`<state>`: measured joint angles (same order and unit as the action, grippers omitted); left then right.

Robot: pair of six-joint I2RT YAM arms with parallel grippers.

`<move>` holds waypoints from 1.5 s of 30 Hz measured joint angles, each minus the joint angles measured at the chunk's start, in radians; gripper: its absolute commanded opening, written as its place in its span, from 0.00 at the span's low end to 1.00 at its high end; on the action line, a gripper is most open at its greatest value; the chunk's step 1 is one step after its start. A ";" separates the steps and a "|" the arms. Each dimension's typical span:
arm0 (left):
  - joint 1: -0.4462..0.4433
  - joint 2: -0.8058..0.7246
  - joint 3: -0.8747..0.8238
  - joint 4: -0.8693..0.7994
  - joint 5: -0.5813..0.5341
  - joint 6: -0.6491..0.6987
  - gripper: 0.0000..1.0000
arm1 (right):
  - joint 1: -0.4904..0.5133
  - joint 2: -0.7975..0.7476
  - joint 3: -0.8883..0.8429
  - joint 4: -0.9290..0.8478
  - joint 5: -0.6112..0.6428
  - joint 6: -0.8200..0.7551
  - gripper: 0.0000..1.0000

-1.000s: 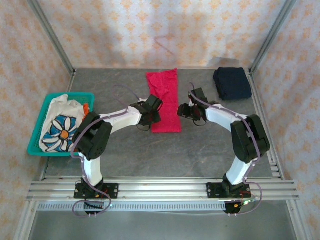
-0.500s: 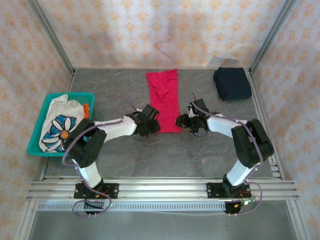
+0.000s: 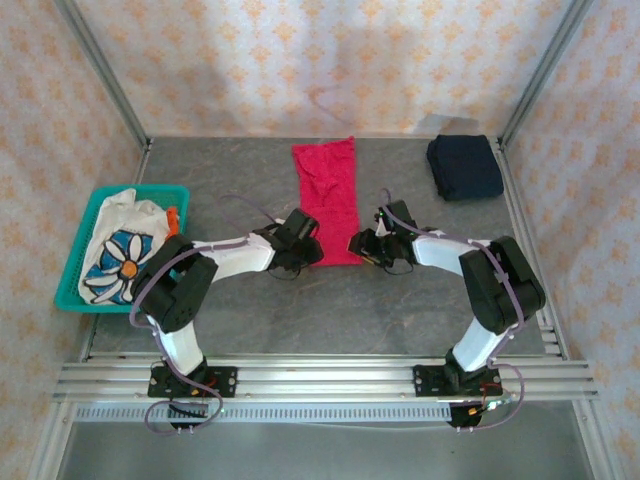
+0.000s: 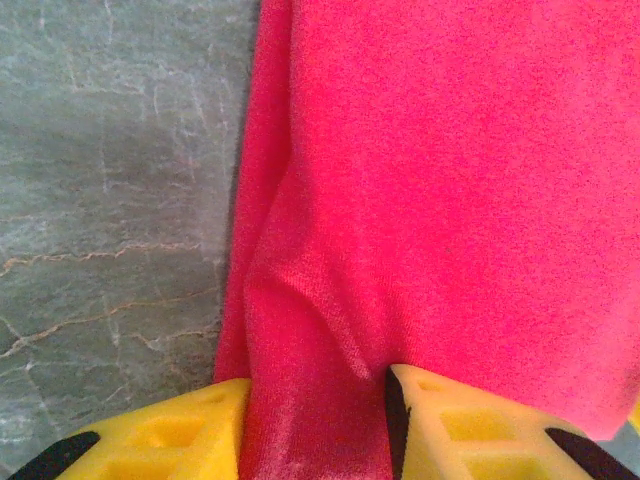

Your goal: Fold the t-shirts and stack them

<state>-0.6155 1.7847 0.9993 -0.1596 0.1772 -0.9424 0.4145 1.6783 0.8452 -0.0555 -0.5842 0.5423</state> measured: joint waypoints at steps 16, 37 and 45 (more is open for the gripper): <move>0.000 0.018 -0.002 0.019 0.000 -0.011 0.24 | 0.007 -0.010 -0.052 0.022 -0.009 0.034 0.30; -0.015 -0.013 -0.030 -0.002 -0.084 -0.028 0.40 | 0.012 0.026 -0.050 0.058 -0.038 0.058 0.00; -0.037 -0.085 -0.047 -0.087 -0.150 -0.030 0.44 | 0.012 0.039 -0.047 0.065 -0.045 0.058 0.00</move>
<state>-0.6529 1.6997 0.9524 -0.2470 0.0273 -0.9722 0.4267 1.7172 0.7986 0.0093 -0.6292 0.5999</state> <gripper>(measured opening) 0.436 0.046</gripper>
